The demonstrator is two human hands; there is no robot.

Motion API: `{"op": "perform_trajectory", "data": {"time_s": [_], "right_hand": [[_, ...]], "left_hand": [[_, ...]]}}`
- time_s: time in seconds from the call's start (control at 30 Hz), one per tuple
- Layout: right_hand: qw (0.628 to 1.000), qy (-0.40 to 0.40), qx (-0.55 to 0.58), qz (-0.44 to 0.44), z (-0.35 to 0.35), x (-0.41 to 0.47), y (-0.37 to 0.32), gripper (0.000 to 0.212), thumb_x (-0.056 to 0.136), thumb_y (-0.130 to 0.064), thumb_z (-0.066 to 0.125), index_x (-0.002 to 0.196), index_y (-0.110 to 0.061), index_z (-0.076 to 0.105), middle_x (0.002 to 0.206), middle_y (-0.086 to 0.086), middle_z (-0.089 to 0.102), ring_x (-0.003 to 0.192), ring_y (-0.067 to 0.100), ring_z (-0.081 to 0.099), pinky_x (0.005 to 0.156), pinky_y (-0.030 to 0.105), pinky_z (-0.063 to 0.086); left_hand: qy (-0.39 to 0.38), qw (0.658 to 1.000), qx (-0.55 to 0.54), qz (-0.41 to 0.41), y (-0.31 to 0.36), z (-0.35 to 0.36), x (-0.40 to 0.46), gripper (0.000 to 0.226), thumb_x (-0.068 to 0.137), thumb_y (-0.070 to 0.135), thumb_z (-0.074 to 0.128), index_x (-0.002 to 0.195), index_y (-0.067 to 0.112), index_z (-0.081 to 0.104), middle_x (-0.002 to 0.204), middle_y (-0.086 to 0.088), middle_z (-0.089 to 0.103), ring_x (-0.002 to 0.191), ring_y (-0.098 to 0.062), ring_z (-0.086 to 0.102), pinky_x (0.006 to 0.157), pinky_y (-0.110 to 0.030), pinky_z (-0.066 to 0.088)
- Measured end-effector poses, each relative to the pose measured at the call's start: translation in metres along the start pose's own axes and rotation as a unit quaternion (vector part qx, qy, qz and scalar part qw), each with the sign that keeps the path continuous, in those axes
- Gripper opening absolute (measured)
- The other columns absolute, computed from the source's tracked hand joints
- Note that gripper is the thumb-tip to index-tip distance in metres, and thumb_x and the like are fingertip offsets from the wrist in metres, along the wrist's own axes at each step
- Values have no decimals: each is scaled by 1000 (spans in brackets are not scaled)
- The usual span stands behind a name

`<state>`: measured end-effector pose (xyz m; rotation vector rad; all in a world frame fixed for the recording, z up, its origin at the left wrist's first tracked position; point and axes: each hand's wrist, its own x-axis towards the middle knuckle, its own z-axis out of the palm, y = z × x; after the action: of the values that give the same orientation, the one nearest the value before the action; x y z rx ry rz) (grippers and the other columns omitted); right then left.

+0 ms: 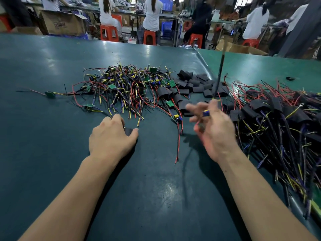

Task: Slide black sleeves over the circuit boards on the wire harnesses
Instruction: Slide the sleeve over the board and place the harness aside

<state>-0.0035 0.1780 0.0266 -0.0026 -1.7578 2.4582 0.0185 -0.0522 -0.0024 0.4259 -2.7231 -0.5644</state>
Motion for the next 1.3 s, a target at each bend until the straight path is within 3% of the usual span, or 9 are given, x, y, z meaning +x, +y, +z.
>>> {"op": "perform_trajectory", "data": {"time_s": [0.07, 0.13, 0.3, 0.43, 0.53, 0.63, 0.73, 0.97, 1.3], "right_hand": [[996, -22, -86, 23, 4, -5, 8, 35, 104, -34, 41, 86, -12, 62, 93, 11, 72, 52, 11, 41, 46, 21, 30], [995, -45, -79, 36, 6, -7, 13, 33, 103, -27, 46, 83, -8, 64, 84, 9, 67, 51, 9, 35, 44, 18, 28], [995, -9, 88, 43, 4, -4, 3, 27, 103, -14, 43, 90, -4, 64, 86, 14, 71, 55, 12, 53, 52, 22, 52], [980, 3, 182, 84, -4, 0, -4, 19, 100, -11, 48, 96, -6, 66, 90, 14, 74, 60, 11, 61, 59, 21, 55], [980, 11, 183, 74, -2, -1, -4, 5, 89, -4, 60, 90, -8, 63, 74, 7, 71, 61, 11, 61, 57, 19, 54], [983, 17, 177, 45, -1, 0, -3, 14, 85, 3, 63, 95, -8, 62, 69, 5, 70, 62, 12, 66, 59, 21, 56], [983, 20, 179, 38, -3, 1, -5, 18, 85, 7, 62, 97, -6, 64, 71, 7, 71, 64, 17, 70, 62, 23, 57], [983, 19, 177, 36, -3, -1, -8, 20, 85, 10, 60, 89, -9, 62, 68, 6, 70, 60, 16, 68, 58, 20, 56], [995, -3, 95, -2, 1, -3, -4, 21, 84, 13, 61, 90, -7, 62, 66, 4, 67, 59, 19, 68, 59, 23, 56]], "left_hand": [[3, 1000, -5, 8, 3, 1, 0, 37, 82, 50, 64, 105, 21, 62, 102, -8, 66, 97, -36, 58, 75, -36, 40], [16, 1000, -17, 11, 6, -1, -1, 35, 80, 46, 67, 107, 23, 64, 101, -8, 68, 97, -37, 58, 76, -37, 42], [14, 1000, -11, 17, -1, -6, 3, 45, 74, 55, 71, 103, 21, 63, 104, -4, 59, 104, -28, 56, 81, -37, 45], [-23, 999, 12, 23, -2, -9, 4, 33, 76, 52, 69, 92, 23, 69, 99, -1, 68, 100, -30, 60, 78, -33, 44], [-10, 993, -49, 106, 2, -10, 2, 37, 74, 45, 76, 104, 24, 70, 97, 3, 71, 98, -25, 63, 85, -36, 50], [5, 962, -152, 227, 9, -11, -2, 44, 73, 33, 84, 113, 21, 69, 94, 8, 71, 88, -17, 67, 84, -36, 53], [-4, 929, -233, 288, 13, -9, -4, 43, 74, 24, 85, 113, 16, 68, 94, 6, 71, 86, -14, 68, 81, -38, 55], [96, 901, -330, 264, 15, -5, -3, 44, 77, 23, 84, 114, 18, 61, 95, 8, 69, 86, -5, 67, 79, -31, 56], [116, 893, -328, 286, 15, 1, -1, 42, 77, 22, 84, 112, 14, 62, 99, 3, 69, 92, -8, 66, 81, -33, 55]]}}
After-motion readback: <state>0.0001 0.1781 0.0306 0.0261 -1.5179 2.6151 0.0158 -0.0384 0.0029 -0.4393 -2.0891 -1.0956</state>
